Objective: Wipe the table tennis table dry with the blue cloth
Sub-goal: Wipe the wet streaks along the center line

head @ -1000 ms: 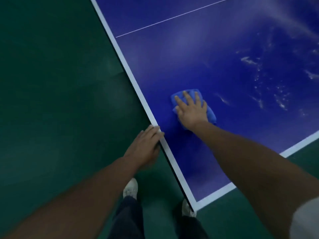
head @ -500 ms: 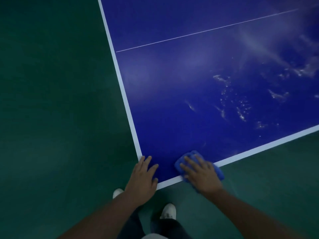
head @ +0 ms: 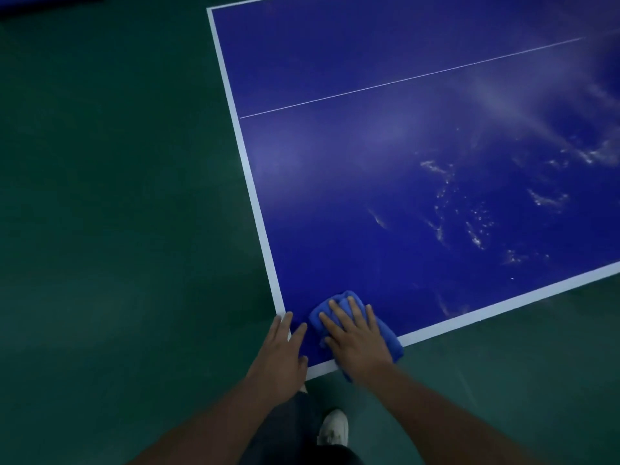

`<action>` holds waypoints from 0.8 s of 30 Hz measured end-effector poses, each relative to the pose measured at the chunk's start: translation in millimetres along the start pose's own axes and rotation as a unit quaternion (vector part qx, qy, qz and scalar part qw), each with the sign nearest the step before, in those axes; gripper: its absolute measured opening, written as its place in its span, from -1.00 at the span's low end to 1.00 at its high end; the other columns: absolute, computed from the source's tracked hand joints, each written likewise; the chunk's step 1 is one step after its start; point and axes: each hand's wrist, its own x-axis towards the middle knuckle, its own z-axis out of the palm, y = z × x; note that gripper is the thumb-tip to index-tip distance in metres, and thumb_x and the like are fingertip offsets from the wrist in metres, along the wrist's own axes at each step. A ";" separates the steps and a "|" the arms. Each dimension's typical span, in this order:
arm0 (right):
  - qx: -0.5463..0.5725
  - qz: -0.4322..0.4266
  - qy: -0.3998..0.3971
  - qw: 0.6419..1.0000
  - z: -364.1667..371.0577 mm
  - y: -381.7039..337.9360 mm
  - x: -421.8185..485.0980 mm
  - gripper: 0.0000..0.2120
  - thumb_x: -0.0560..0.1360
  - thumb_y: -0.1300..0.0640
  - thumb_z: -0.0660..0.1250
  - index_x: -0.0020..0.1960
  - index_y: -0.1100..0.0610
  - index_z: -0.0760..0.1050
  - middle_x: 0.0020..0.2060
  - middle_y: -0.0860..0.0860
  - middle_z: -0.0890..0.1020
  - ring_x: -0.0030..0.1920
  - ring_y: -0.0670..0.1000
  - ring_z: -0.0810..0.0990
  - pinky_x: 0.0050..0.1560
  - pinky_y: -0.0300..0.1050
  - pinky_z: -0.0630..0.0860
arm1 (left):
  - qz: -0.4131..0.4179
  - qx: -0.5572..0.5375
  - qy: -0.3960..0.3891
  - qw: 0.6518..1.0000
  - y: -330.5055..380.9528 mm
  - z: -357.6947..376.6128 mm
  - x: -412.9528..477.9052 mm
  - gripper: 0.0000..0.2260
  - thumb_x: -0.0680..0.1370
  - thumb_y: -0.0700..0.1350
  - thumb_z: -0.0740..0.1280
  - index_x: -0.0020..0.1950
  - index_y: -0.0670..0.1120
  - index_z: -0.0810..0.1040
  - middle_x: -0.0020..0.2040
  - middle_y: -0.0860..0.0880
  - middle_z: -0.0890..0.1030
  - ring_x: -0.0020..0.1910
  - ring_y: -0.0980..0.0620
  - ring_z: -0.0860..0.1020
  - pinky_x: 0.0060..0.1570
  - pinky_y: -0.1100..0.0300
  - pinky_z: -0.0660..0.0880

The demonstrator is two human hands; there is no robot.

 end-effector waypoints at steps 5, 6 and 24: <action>0.053 0.235 0.016 0.970 -28.9 95.2 -1.0 -0.46 0.67 -0.20 -0.25 0.63 -0.16 -0.17 0.60 -0.03 -0.23 0.59 0.16 -0.28 0.53 0.25 -0.22 | 0.030 0.015 -0.029 0.999 -10.9 -15.0 24.9 -0.40 0.69 0.04 0.13 0.65 0.00 -0.09 0.62 -0.08 -0.29 0.59 -0.08 -0.31 0.49 0.16 -0.17; 0.087 0.289 0.009 0.953 -40.1 107.4 -0.3 -0.46 0.68 -0.21 -0.22 0.62 -0.16 -0.23 0.60 -0.05 -0.29 0.58 0.15 -0.34 0.53 0.23 -0.26 | 0.032 0.014 -0.026 0.999 -11.9 -19.7 33.6 -0.39 0.69 0.04 0.13 0.65 0.00 -0.10 0.62 -0.09 -0.30 0.59 -0.09 -0.31 0.46 0.16 -0.20; -0.066 0.074 0.110 0.989 -32.4 61.0 66.5 -0.54 0.60 -0.26 0.03 0.47 -0.21 0.31 0.50 -0.07 0.38 0.62 0.11 -0.14 0.49 0.17 -0.07 | 0.006 0.071 -0.100 0.992 7.3 -89.6 175.4 0.35 0.24 0.47 0.45 0.43 -0.02 -0.58 0.46 -0.18 -0.60 0.44 -0.22 -0.57 0.49 -0.15 -0.36</action>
